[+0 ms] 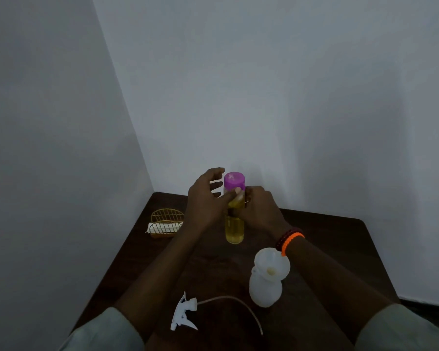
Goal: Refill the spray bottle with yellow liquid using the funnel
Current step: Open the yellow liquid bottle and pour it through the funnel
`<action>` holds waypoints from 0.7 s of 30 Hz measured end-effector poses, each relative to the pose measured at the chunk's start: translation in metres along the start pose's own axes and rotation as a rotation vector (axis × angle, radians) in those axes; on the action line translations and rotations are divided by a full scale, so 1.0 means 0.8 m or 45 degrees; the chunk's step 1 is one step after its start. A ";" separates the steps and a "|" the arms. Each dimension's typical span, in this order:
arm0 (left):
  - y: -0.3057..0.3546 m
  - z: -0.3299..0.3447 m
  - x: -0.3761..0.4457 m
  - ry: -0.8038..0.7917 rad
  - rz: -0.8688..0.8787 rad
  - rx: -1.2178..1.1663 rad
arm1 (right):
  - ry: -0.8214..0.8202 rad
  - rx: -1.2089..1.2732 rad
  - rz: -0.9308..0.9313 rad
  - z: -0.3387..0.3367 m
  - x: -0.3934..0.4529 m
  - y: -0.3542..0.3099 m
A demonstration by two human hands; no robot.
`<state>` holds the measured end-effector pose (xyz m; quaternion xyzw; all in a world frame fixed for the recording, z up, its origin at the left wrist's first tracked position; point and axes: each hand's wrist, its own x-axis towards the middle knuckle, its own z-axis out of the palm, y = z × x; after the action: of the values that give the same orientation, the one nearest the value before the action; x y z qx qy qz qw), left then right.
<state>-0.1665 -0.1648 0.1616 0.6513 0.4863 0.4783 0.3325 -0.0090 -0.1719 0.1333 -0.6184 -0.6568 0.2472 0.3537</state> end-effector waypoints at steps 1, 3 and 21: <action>0.002 0.001 0.002 -0.024 -0.018 -0.023 | -0.010 -0.016 -0.006 0.003 -0.001 -0.001; 0.005 0.004 0.007 -0.071 -0.029 -0.033 | -0.030 -0.042 -0.024 0.009 -0.004 -0.003; -0.004 0.006 0.021 -0.220 0.053 -0.083 | -0.038 0.011 -0.028 0.009 -0.005 0.006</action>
<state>-0.1623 -0.1479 0.1619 0.6889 0.4264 0.4427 0.3843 -0.0116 -0.1744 0.1241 -0.6058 -0.6677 0.2552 0.3493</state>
